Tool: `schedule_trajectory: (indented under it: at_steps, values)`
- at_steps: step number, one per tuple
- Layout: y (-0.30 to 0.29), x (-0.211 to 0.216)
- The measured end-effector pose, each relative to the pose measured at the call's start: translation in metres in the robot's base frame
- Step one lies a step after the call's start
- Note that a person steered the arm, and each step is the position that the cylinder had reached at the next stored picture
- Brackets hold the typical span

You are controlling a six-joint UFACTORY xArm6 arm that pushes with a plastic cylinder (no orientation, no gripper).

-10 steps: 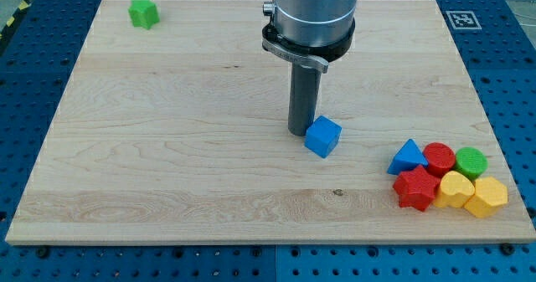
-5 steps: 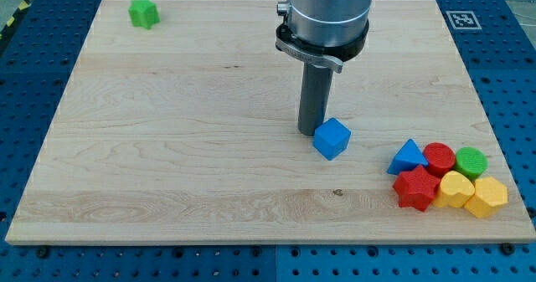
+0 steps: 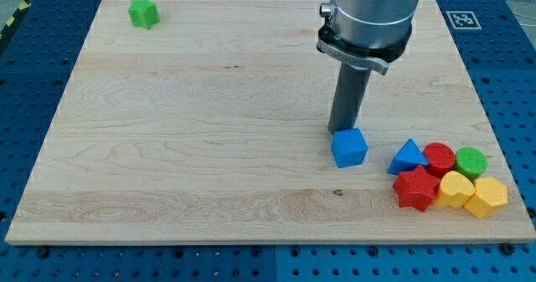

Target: Place the blue cube towards the left side of the red star

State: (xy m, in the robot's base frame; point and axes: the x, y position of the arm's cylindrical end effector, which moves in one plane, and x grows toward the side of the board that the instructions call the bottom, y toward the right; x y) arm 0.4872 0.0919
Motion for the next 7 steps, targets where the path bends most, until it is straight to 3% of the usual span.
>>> schedule_trajectory:
  at_steps: [7]
  values:
    - [-0.013,0.017]
